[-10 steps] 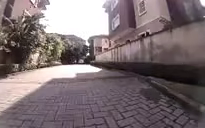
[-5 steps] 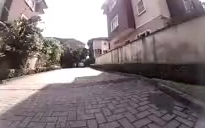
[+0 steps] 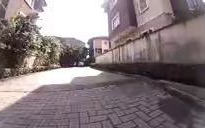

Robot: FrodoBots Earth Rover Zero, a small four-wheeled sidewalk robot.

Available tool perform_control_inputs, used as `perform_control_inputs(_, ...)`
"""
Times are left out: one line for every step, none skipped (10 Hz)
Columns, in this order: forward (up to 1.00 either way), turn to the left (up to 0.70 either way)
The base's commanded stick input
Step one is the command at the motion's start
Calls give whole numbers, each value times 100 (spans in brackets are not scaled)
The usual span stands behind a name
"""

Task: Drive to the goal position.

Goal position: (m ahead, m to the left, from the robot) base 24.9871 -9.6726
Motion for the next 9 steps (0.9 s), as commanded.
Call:
perform_control_inputs(69, 3)
perform_control_inputs(69, 3)
perform_control_inputs(69, 3)
perform_control_inputs(69, 3)
perform_control_inputs(69, 3)
perform_control_inputs(69, 3)
perform_control_inputs(69, 3)
perform_control_inputs(69, 3)
perform_control_inputs(69, 3)
